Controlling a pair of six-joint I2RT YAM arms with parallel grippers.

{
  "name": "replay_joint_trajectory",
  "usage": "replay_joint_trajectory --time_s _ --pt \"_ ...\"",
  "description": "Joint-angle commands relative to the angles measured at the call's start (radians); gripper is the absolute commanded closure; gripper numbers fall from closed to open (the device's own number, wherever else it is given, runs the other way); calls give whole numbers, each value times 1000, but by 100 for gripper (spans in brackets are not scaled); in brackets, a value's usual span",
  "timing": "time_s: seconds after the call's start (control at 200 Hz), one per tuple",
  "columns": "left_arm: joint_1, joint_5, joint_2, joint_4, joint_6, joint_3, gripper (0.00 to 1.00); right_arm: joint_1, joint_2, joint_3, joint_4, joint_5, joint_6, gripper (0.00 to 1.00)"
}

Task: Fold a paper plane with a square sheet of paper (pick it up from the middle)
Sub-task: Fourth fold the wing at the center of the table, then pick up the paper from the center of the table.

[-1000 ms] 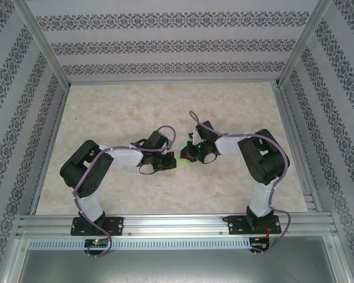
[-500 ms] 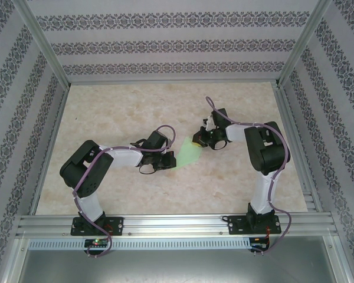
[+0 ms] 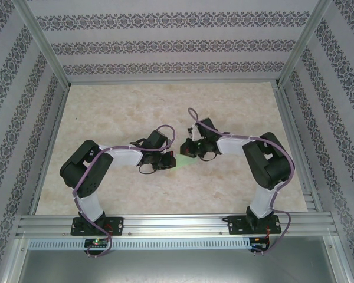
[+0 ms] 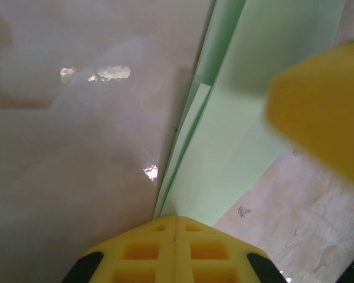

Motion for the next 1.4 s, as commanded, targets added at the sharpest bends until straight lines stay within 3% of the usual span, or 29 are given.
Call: replay_joint_trajectory --time_s 0.0,0.455,0.659,0.829,0.939,1.014,1.129,1.399 --pt "17 -81 49 -199 21 -35 100 -2 41 -10 31 30 5 100" --pt "17 -65 52 -186 19 -50 100 -284 136 91 -28 87 -59 100" --pt "17 -53 49 -183 28 -42 100 -296 107 178 -88 99 -53 100" --pt "17 -7 2 -149 46 -19 100 -284 -25 117 -105 110 -9 91" --pt "17 8 -62 -144 57 41 85 -263 -143 7 -82 143 65 76" --pt "19 -30 -110 -154 56 75 77 -241 -223 -68 -66 175 124 62" --pt "31 -91 -170 -158 50 84 68 -194 -310 -153 -40 219 208 50" --pt "83 -189 -257 -174 32 31 51 -60 -245 -151 56 230 314 50"
